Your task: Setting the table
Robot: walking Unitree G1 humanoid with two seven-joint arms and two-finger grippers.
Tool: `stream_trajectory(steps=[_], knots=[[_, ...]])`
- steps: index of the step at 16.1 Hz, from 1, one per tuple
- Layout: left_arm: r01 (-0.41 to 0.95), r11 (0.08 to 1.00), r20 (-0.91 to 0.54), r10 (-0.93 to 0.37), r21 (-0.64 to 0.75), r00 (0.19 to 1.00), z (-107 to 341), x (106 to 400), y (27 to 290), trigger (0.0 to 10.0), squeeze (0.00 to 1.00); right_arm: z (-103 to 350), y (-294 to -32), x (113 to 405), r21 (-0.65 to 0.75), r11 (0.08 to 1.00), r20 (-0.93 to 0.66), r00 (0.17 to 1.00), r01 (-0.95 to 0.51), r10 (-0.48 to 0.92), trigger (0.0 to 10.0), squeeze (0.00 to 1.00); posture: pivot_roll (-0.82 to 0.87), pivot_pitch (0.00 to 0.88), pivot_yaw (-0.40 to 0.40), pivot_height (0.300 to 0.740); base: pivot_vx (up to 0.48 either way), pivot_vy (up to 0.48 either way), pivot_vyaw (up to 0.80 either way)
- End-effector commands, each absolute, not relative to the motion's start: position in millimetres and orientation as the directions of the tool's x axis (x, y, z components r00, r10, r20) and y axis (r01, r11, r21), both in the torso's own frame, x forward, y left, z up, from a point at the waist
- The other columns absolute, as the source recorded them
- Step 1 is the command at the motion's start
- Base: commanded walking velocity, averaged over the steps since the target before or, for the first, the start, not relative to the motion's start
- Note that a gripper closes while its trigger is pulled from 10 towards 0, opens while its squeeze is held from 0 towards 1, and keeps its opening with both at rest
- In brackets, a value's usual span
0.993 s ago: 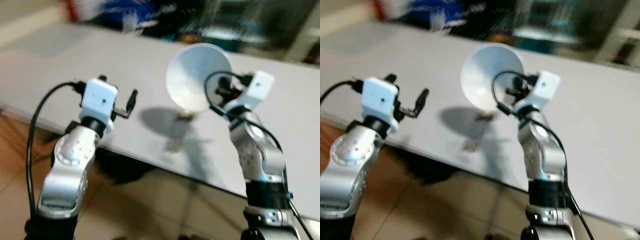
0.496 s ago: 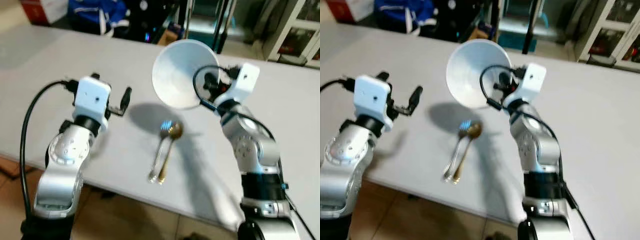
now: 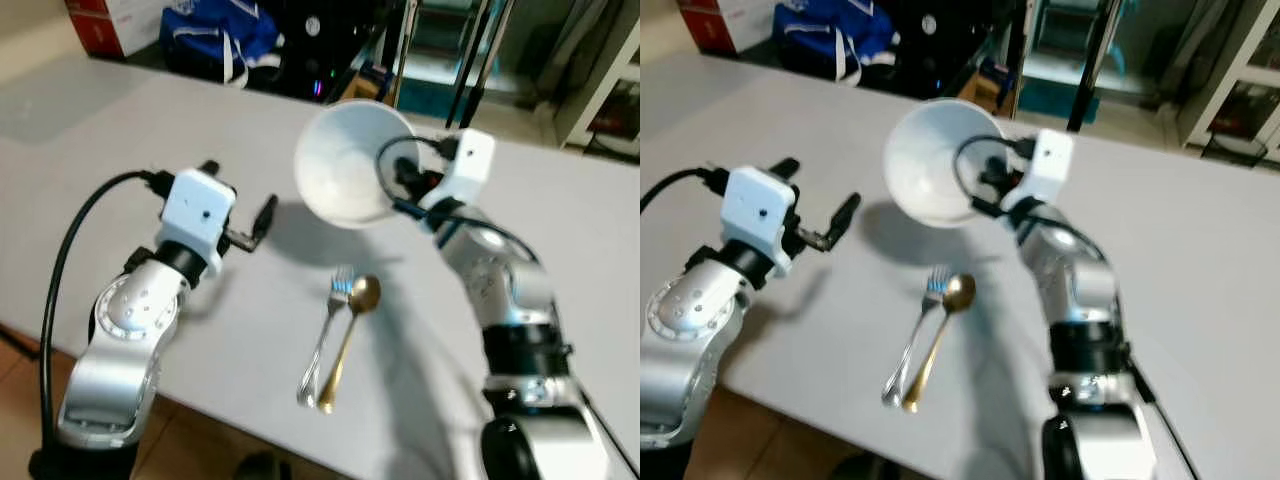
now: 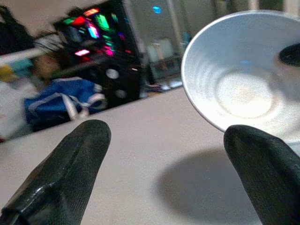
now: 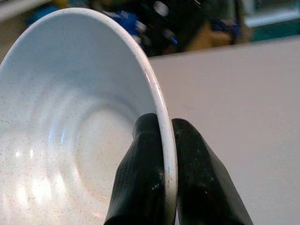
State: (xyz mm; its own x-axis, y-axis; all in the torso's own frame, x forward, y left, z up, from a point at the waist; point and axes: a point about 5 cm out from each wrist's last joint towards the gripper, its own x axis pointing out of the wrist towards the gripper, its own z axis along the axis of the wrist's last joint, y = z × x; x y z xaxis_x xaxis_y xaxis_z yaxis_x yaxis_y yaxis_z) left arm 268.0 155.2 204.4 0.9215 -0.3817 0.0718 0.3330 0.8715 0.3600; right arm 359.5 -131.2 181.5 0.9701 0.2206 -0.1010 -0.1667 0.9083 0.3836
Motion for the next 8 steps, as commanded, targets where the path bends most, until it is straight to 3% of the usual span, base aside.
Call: stream_trajectory(steps=[1,5,8], knots=[[0.369,0.853,0.047,-0.414,0.371,0.909,204,264,156,10.0,0.0,188,-130,365,0.399,0.898,-0.091,0.967,-0.183,0.237,10.0,0.0,0.07,0.035,-0.012,0.74,0.0,0.0,0.0],[0.386,0.836,-0.004,-0.418,0.39,0.909,196,260,164,10.0,0.0,179,-125,376,0.394,0.896,-0.145,0.948,-0.206,0.282,10.0,0.0,0.08,0.039,-0.017,0.74,0.0,0.0,0.0],[0.385,0.837,-0.027,-0.408,0.389,0.913,193,258,168,10.0,0.0,173,-127,388,0.422,0.898,-0.196,0.954,-0.126,0.226,10.0,0.0,0.09,0.041,-0.021,0.74,0.0,0.0,0.0]])
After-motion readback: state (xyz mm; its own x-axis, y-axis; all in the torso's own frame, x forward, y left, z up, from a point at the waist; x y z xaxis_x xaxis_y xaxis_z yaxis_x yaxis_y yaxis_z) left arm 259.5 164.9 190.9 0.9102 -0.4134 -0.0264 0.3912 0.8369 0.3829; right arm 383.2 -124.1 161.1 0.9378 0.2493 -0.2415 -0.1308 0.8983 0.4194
